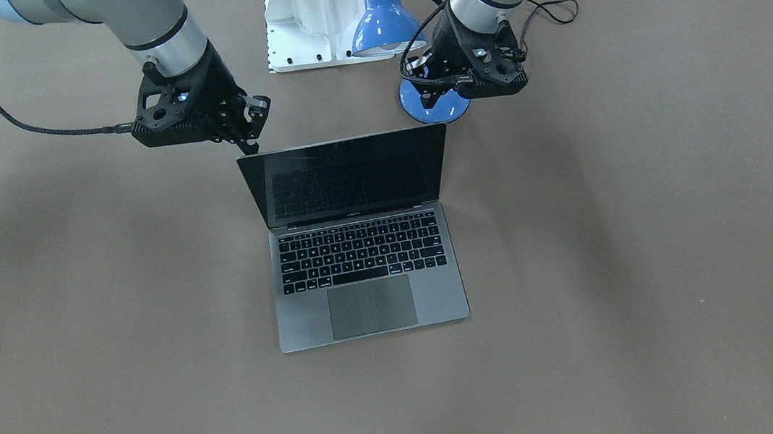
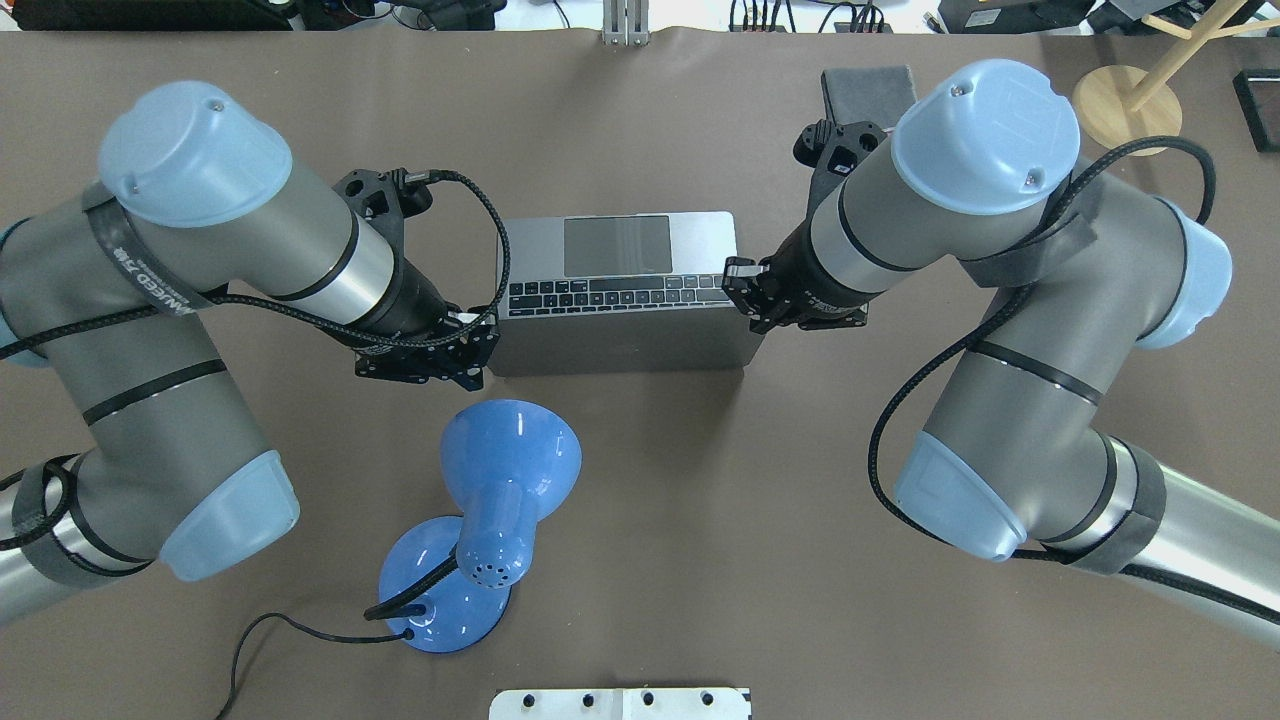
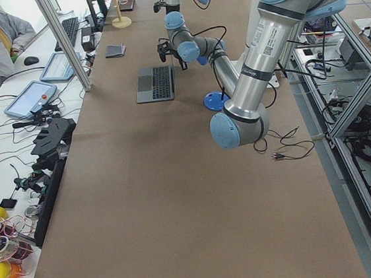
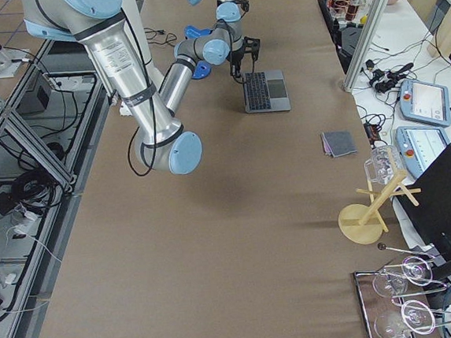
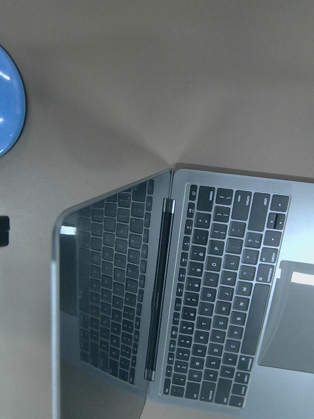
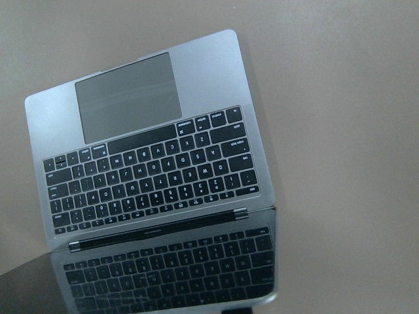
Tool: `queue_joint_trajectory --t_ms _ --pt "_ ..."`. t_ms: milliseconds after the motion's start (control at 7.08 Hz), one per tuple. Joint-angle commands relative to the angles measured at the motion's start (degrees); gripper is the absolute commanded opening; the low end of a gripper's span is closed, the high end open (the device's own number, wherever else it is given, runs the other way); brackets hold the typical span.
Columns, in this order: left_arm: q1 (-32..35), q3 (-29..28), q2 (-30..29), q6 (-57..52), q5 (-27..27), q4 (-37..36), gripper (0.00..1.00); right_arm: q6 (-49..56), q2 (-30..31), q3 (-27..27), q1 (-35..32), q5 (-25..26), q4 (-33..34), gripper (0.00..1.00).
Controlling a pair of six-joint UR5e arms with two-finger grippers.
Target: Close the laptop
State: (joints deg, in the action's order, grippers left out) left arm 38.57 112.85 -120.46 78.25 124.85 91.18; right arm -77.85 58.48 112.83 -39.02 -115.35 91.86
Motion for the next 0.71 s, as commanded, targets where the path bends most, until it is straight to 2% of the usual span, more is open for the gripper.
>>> queue_joint_trajectory --t_ms 0,282,565 --pt "2.64 -2.97 -2.57 -0.11 -0.30 0.66 0.00 1.11 -2.73 -3.73 -2.98 -0.32 -0.46 0.00" --pt "3.35 -9.81 -4.43 -0.11 -2.06 7.30 0.00 1.39 -5.56 -8.05 -3.96 -0.41 -0.55 0.00" --pt "5.28 -15.27 -6.62 -0.20 -2.15 9.62 0.00 1.65 -10.02 -14.18 -5.27 -0.93 -0.81 0.00"
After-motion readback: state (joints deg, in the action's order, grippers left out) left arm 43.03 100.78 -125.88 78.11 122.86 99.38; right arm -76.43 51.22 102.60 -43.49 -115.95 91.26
